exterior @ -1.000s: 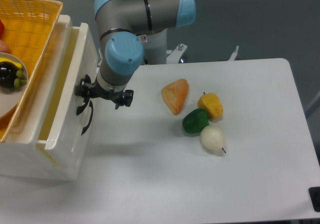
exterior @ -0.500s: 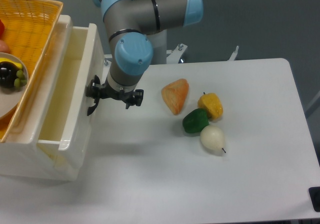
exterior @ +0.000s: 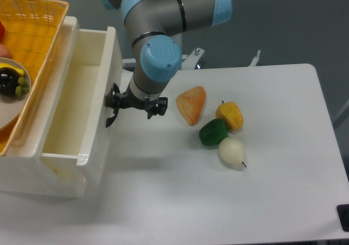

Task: Slide the top white drawer open
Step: 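Pull the upper drawer outward by its handle, sliding it open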

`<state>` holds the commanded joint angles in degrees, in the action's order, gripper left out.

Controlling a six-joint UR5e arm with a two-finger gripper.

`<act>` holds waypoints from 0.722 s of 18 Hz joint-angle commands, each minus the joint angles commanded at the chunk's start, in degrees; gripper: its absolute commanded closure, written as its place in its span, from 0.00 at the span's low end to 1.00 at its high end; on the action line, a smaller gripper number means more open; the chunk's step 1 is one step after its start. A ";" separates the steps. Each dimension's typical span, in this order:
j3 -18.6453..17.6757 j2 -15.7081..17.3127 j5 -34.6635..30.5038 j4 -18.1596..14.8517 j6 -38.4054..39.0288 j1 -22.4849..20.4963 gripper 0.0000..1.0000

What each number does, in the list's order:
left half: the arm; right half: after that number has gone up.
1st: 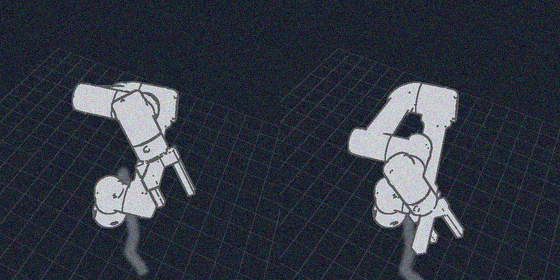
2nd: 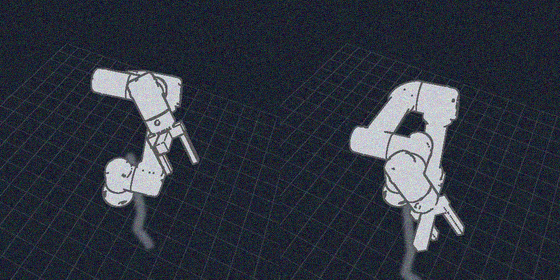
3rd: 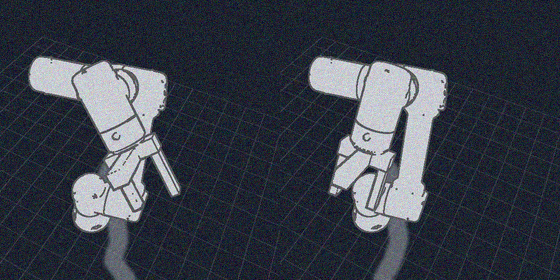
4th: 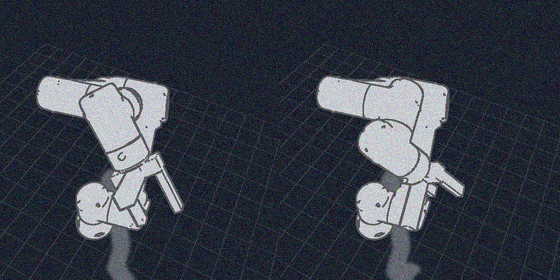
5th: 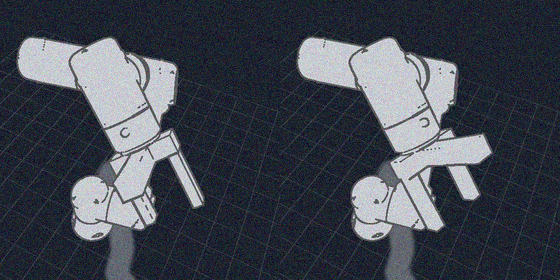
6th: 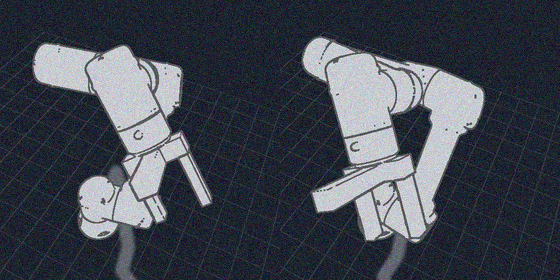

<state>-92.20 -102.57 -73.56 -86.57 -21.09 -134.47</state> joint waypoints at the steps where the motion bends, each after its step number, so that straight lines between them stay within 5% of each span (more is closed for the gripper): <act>1: 0.00 0.00 0.09 0.00 -0.79 -0.44 0.00; 13: 0.00 0.09 0.00 -1.32 -3.17 -3.25 0.00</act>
<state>-92.20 -102.48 -73.56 -87.89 -24.26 -137.72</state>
